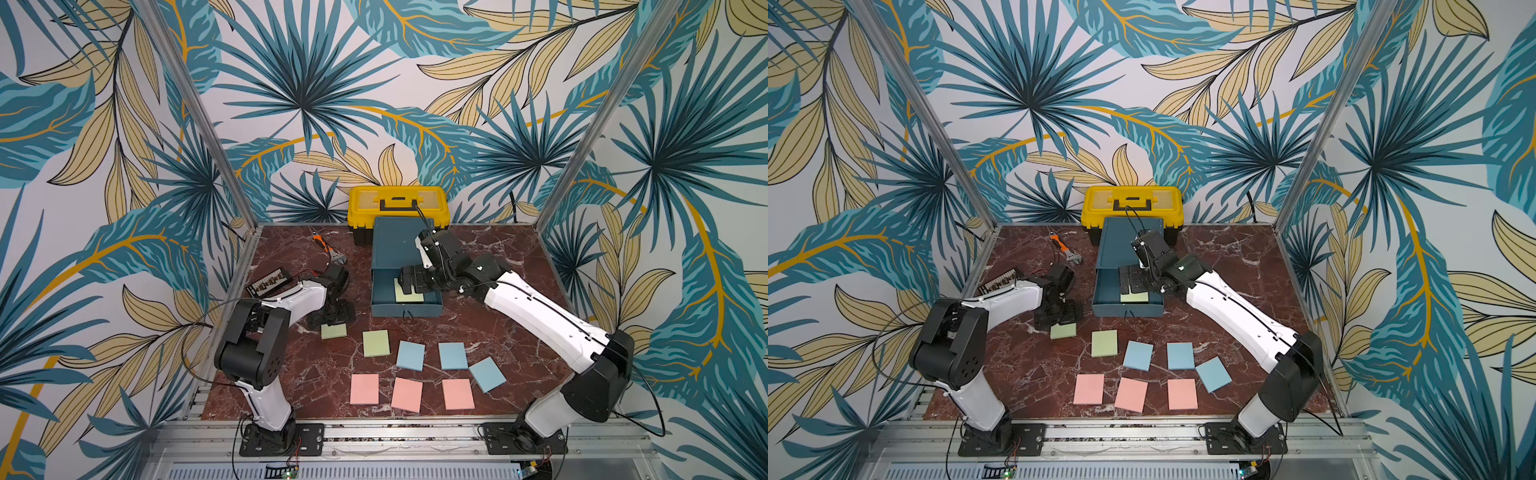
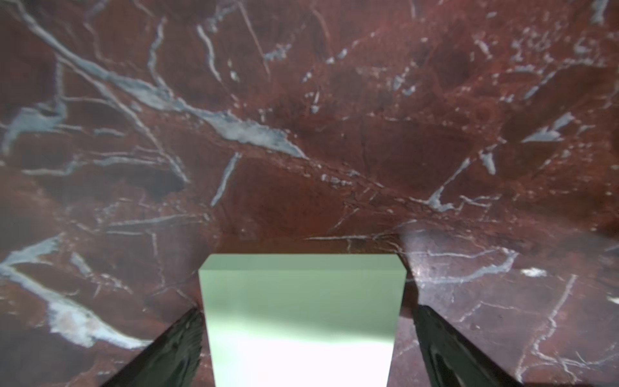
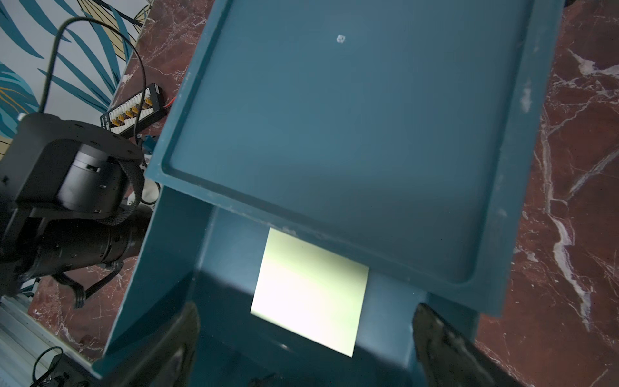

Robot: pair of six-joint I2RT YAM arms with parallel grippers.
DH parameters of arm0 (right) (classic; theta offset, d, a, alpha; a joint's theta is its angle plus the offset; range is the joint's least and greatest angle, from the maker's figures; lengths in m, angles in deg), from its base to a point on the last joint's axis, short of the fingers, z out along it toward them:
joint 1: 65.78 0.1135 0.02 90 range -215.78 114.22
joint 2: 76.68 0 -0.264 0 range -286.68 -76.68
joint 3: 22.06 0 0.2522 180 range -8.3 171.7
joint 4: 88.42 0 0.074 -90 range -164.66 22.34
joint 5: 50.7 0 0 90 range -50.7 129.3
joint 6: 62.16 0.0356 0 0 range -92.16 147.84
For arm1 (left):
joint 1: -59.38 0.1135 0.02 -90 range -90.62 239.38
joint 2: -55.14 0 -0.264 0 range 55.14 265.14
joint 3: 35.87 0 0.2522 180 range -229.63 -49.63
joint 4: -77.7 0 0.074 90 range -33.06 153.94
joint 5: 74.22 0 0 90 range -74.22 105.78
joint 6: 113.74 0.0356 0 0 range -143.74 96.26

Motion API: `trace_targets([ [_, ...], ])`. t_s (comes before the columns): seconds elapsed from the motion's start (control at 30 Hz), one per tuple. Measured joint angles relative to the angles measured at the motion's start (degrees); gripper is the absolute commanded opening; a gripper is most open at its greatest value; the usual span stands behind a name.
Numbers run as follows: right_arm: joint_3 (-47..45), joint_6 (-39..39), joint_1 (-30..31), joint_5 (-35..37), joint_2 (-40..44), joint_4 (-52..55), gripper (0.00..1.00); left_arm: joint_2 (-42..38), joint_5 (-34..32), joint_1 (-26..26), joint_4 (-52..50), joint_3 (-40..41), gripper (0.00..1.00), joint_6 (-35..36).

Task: Please put the sticky notes in the drawer by color
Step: Pick up the sticky notes from the center of the board.

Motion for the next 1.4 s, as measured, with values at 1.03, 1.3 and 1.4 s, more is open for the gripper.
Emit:
trace_targets([
  [1.03,-0.04,0.7,0.0,0.68,-0.96,-0.04,0.99,-1.64,0.07,0.59,0.11,1.6,0.8,-1.51],
  [1.3,-0.96,1.29,0.0,0.85,-0.96,-0.31,0.99,-2.54,2.64,0.59,-2.05,1.79,0.8,-2.08],
  [1.4,-0.98,1.29,0.0,1.27,-0.94,-0.42,0.99,-3.93,3.17,0.59,-3.06,1.79,0.8,-2.36],
])
